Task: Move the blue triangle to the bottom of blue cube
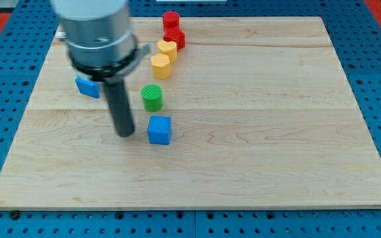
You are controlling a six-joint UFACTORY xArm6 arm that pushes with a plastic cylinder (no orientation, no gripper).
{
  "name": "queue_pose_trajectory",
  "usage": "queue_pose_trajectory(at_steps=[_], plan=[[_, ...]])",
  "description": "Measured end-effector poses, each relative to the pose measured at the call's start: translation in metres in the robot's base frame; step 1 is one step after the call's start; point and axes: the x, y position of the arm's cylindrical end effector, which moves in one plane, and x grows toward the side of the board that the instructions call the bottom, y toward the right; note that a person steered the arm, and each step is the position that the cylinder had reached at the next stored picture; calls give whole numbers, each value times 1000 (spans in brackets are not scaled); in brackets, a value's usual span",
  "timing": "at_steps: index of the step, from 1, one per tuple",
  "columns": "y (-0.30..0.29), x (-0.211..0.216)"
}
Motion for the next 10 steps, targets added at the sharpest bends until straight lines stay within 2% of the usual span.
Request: queue_pose_trajectory(at_steps=[1, 2, 4, 6, 8, 10], plan=[[-42, -14], [-22, -40], [-13, -128], [-21, -202], [-57, -168], [-61, -149]])
